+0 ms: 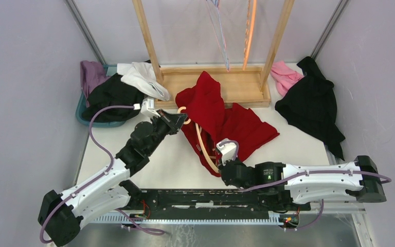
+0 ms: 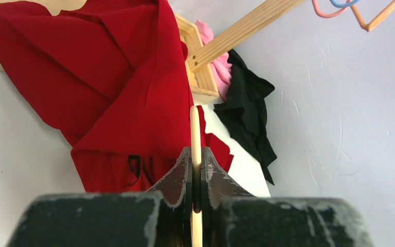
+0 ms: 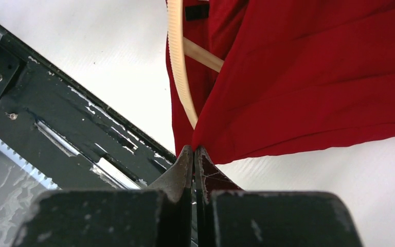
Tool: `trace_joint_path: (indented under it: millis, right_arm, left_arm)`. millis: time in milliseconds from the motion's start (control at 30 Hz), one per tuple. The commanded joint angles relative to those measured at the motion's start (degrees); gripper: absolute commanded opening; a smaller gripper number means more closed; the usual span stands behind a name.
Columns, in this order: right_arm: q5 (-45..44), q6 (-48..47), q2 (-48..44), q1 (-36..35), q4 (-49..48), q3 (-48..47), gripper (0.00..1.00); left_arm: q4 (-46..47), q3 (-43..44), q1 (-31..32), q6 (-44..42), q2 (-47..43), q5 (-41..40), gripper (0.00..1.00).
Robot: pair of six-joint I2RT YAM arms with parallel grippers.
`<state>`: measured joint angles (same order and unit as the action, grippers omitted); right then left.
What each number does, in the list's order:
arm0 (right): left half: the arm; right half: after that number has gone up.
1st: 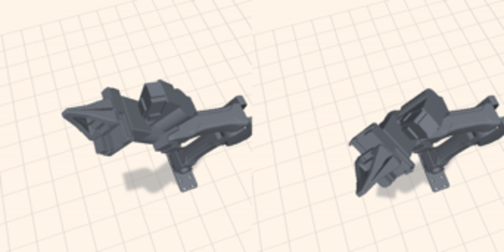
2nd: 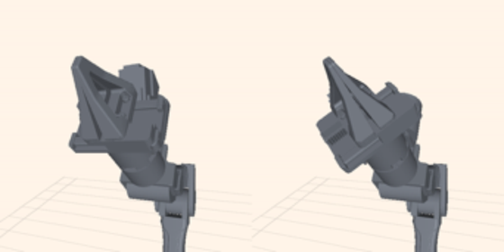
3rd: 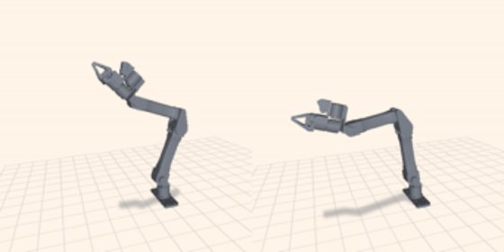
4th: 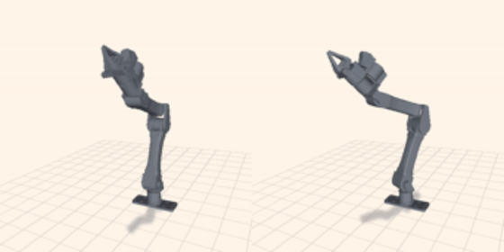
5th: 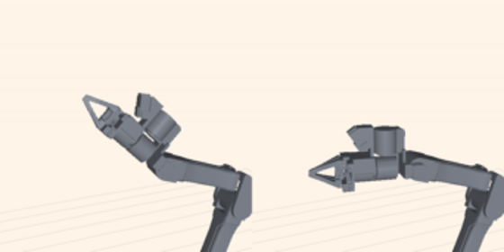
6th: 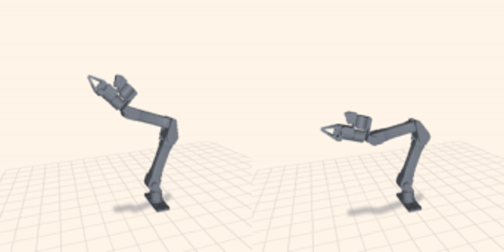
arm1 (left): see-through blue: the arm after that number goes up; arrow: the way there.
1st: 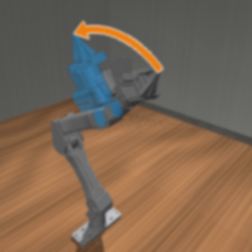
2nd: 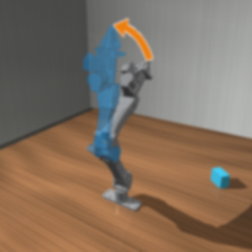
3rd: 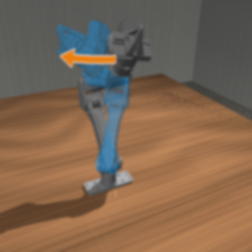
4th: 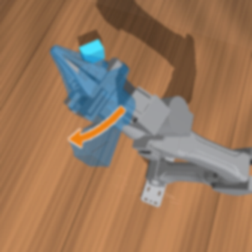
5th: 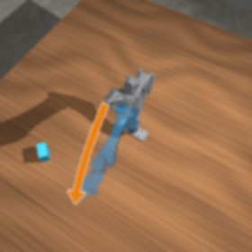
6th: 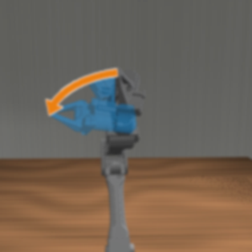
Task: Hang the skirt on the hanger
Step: Hang the skirt on the hanger.
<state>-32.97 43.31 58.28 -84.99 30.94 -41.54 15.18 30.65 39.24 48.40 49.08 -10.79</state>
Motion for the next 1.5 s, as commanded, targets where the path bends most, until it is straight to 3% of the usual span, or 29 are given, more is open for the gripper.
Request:
trace_joint_path:
  millis: [0, 233, 533, 767, 933, 1167, 1467]
  right_arm:
    - [2.2, -0.8, 0.9, 0.0, -1.0, -3.3, 0.01]
    - [2.1, -1.2, 1.9, 0.0, -0.5, -7.0, 0.01]
    - [-2.0, -2.8, 8.7, 0.6, 4.4, -20.1, 0.01]
    - [1.7, -4.0, 12.0, 8.0, 2.8, -24.1, 0.01]
    - [0.4, -5.6, 13.0, 9.0, 5.9, -29.6, 0.01]
    - [-1.4, -8.0, 13.7, 11.6, 9.0, -35.1, 0.01]
    - [0.3, -12.1, 18.1, 16.6, 10.6, -45.1, 0.01]
  left_arm:
    - [13.4, -0.2, -0.1, 2.4, -0.5, -4.3, 0.03]
    - [17.6, -1.4, 0.5, 2.5, 0.7, -6.0, 0.03]
    - [20.9, -1.2, 5.1, -1.7, 1.0, -11.8, 0.03]
    - [21.1, -1.2, 12.2, -6.9, 0.3, -19.8, 0.03]
    - [23.7, -2.8, 17.6, -12.7, -0.3, -28.1, 0.03]
    - [28.6, -3.6, 19.9, -15.3, -1.5, -30.9, 0.03]
    - [25.2, 1.4, 22.1, -13.9, 0.5, -38.0, 0.03]
